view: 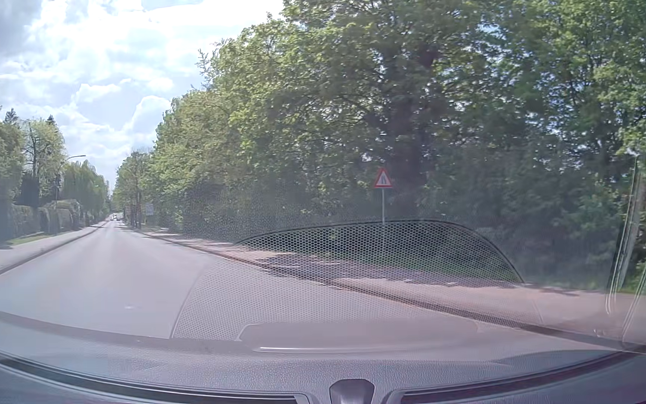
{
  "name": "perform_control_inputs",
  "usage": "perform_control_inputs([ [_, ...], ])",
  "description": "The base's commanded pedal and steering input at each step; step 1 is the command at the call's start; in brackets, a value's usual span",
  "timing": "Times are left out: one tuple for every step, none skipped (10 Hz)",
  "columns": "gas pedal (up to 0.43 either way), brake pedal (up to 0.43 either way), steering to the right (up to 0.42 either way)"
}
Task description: Follow the waypoints while adhering to traffic rules and regulations
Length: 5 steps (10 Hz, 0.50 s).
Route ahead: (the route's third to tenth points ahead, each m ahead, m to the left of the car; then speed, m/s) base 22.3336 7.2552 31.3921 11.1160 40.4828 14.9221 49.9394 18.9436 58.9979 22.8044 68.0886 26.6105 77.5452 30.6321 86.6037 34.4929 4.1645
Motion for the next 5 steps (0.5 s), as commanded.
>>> perform_control_inputs([
  [0.15,0.0,-0.338],
  [0.15,0.0,-0.288],
  [0.15,0.0,-0.251],
  [0.15,0.0,-0.226],
  [0.15,0.0,-0.219],
])
